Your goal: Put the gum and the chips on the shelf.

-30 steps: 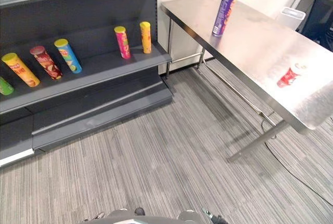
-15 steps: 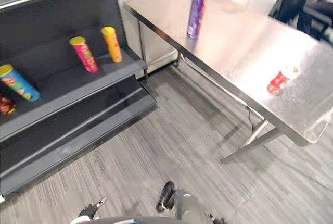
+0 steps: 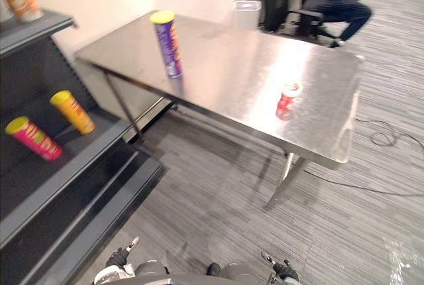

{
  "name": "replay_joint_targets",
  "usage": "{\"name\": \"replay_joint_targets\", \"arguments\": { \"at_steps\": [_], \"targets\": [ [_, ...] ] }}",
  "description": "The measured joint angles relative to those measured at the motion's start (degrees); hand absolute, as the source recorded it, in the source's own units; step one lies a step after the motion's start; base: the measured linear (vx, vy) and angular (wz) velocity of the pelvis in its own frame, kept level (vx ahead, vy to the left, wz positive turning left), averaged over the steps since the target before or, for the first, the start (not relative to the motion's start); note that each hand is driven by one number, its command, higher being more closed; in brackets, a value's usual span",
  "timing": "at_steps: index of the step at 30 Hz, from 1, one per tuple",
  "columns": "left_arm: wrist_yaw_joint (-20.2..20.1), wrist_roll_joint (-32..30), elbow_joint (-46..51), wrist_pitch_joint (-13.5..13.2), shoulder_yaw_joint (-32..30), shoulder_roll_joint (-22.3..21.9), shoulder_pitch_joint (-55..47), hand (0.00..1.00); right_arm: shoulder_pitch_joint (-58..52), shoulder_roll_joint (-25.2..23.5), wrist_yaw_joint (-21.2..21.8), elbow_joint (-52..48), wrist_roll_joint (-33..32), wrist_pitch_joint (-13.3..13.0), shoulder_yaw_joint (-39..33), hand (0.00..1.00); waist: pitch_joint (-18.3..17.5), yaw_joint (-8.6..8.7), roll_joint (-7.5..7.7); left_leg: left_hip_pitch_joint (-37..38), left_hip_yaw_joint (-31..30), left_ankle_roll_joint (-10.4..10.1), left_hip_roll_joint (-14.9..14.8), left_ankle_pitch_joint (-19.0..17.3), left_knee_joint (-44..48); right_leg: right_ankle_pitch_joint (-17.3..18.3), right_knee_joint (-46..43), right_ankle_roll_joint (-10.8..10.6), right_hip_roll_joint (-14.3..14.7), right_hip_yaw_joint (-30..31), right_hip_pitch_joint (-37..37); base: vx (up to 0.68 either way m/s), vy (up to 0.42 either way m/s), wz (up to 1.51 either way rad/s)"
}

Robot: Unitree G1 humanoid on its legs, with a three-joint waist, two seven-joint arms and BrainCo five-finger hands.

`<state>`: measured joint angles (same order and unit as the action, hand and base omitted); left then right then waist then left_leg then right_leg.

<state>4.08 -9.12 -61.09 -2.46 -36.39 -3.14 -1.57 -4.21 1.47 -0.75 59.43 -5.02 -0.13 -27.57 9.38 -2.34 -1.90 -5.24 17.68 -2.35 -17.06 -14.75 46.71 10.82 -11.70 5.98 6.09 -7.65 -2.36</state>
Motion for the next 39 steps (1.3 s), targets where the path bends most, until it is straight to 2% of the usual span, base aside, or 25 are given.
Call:
{"name": "replay_joint_targets", "arguments": {
  "at_steps": [1, 3, 5, 7, 8, 9, 10, 11, 13, 14, 20, 23, 28, 32, 34, 37, 39],
  "targets": [
    [0.07, 0.01, 0.06, 0.01, -0.05, 0.21, -0.49, 0.0, 0.59, -0.09, 0.05, 0.04, -0.01, 0.0, 1.95, 0.0, -0.08, -0.07, 0.16, -1.03, -5.8, -0.34, 1.61, -0.21, -6.81, 0.02, 0.0, -0.67, -0.09, 3.95, -0.17, 0.14, 0.141, -1.24],
    [0.08, -0.08, -0.02, 0.1, -0.03, 0.49, -1.1, 0.0, 0.91, -0.39, 0.14, 0.11, -0.01, -0.01, 4.06, 0.0, -0.2, -0.34, 0.4, -1.72, -12.5, -0.76, 3.52, -0.44, -14.16, 0.12, -0.01, -1.75, -0.29, 8.73, -0.11, 0.21, 0.214, -1.3],
    [0.04, -0.25, -0.45, 0.16, 0.06, 1.08, -1.18, 0.0, 0.9, -0.49, 0.47, 0.47, 0.07, -0.01, 5.9, 0.0, -0.48, -0.86, 1.24, -1.71, -17.01, -1.18, 5.38, -0.37, -20.29, 0.19, -0.39, -2.93, -1.55, 13.3, -0.26, 0.24, 0.266, -1.09],
    [0.0, -0.83, -0.5, 0.16, 0.37, 1.44, -1.08, 0.0, 0.89, -0.44, 0.53, 1.19, 0.07, -0.1, 6.02, 0.0, -0.72, -0.95, 1.81, -1.64, -17.39, -1.96, 6.42, 0.49, -24.25, 0.67, -0.2, -4.59, -3.16, 15.52, -0.92, 0.24, 0.311, -0.67],
    [0.13, -0.9, -0.56, 0.17, 1.42, 1.5, -1.08, 0.0, 0.62, -0.21, 0.64, 1.73, 0.07, -0.24, 6.01, 0.0, -0.98, -0.92, 1.51, -1.14, -16.45, -2.14, 6.5, 3.99, -28.82, 1.23, -0.49, -6.17, -3.76, 16.92, -0.83, 0.28, 0.425, -0.67],
    [0.11, -1.04, -1.31, 0.16, 2.18, 1.5, -0.87, 0.0, 0.77, -0.01, 0.71, 2.2, 0.09, -0.32, 5.92, 0.0, -1.75, -1.01, 0.11, -0.13, -15.75, -5.66, 6.04, 7.22, -32.24, 2.09, -0.59, -7.72, -3.84, 18.21, -0.6, 0.22, 0.393, -0.57],
    [0.07, -1.01, -1.69, 0.16, 2.28, 2.2, -0.5, 0.0, 0.84, 0.0, 0.73, 2.36, 0.15, -0.28, 5.91, 0.0, -1.8, -1.07, 1.16, 0.44, -14.9, -5.27, 6.93, 7.06, -32.57, 2.12, -0.63, -8.13, -4.61, 18.93, -0.64, 0.2, 0.385, -0.51],
    [0.12, -0.98, -1.7, 0.07, 3.04, 3.09, -0.54, 0.0, 0.69, -0.81, 1.09, 2.39, 0.25, -0.27, 5.88, 0.0, -2.21, -1.13, 2.58, 0.43, -13.23, -4.63, 8.1, 6.89, -32.65, 1.27, -0.68, -9.47, -6.44, 18.87, -0.01, 0.17, 0.363, -0.41],
    [0.14, -0.99, -1.8, 0.17, 4.64, 4.47, -0.71, 0.0, 0.57, -2.02, 1.1, 3.34, 0.5, -0.26, 5.01, 0.0, -2.98, -0.96, 3.85, 0.93, -11.13, -3.72, 9.84, 6.33, -33.01, 0.69, -0.4, -10.38, -8.43, 19.03, 0.29, 0.11, 0.264, -0.3],
    [0.63, -0.69, -5.01, -0.08, 15.74, 4.6, 3.04, 0.0, 0.64, -1.27, 0.55, 7.98, 2.57, 0.95, -10.23, 0.0, -0.97, 0.62, 4.53, 8.39, -9.08, -1.19, 14.39, 15.79, -52.6, -2.58, 7.92, -11.33, -11.56, 14.12, -0.79, 0.02, 0.056, -0.06],
    [0.57, -0.69, -5.01, -0.09, 15.57, 4.61, 3.04, 0.0, 0.69, -1.27, 0.56, 7.97, 2.54, 1.01, -10.3, 0.0, -0.98, 0.53, 4.55, 8.37, -9.19, -1.18, 14.44, 15.59, -52.59, -2.4, 8.22, -11.1, -11.69, 13.59, -1.0, 0.0, 0.0, 0.01],
    [-0.06, -0.69, -5.08, -0.06, 13.38, 4.56, 3.03, 0.0, 0.69, -1.44, 0.65, 7.99, 2.27, 1.3, -11.11, 0.0, -1.03, 0.53, 4.62, 8.49, -10.13, -1.2, 14.63, 15.39, -52.57, -2.5, 9.07, -11.27, -12.01, 11.97, -2.1, 0.06, -0.018, 0.2],
    [-1.61, -0.71, -5.09, -0.01, 10.19, 4.29, 2.96, 0.0, 1.26, -2.41, 1.11, 8.04, -1.04, 1.65, -17.94, 0.0, -1.28, 0.18, 4.95, 10.29, -10.52, -1.44, 14.37, 14.99, -52.57, -3.24, 9.52, -12.41, -12.2, 6.66, -4.41, 0.04, -0.034, 0.08],
    [-2.59, -1.07, -5.16, 0.05, 10.2, 4.51, 2.46, 0.0, 1.65, -1.45, 0.86, 8.05, -4.62, 2.61, -24.35, 0.0, -2.07, 0.56, 4.74, 10.57, -10.4, -1.43, 14.11, 14.87, -52.57, -4.17, 9.85, -12.96, -12.47, 4.86, -4.72, -0.02, -0.01, -0.03],
    [-2.88, -1.19, -5.64, 0.01, 10.25, 4.56, 2.28, 0.0, 2.01, 1.27, 0.38, 7.86, -6.58, 2.72, -26.76, 0.0, -2.67, 0.6, 3.82, 10.42, -10.25, -1.36, 13.58, 14.9, -52.58, -6.39, 10.86, -12.75, -12.19, 3.92, -4.66, -0.07, 0.021, -0.18],
    [-3.04, -1.51, -6.15, -0.04, 10.81, 4.81, 2.2, 0.0, 2.58, 6.51, -0.66, 3.98, -8.59, 2.63, -28.16, 0.0, -3.09, 0.88, 3.63, 9.95, -10.01, -1.07, 14.4, 14.76, -52.6, -6.72, 11.68, -12.79, -12.9, 2.57, -4.48, -0.1, 0.008, -0.07],
    [-3.1, -3.41, -6.09, -0.19, 11.94, 5.06, 1.83, 0.0, 2.77, 11.43, -3.1, -3.82, -8.42, 2.31, -25.94, 0.0, -3.89, 1.35, 3.52, 8.35, -9.73, -0.75, 15.12, 15.25, -52.61, -6.62, 11.75, -12.8, -13.51, 1.39, -2.67, -0.11, 0.009, -0.03]
  ]
}}
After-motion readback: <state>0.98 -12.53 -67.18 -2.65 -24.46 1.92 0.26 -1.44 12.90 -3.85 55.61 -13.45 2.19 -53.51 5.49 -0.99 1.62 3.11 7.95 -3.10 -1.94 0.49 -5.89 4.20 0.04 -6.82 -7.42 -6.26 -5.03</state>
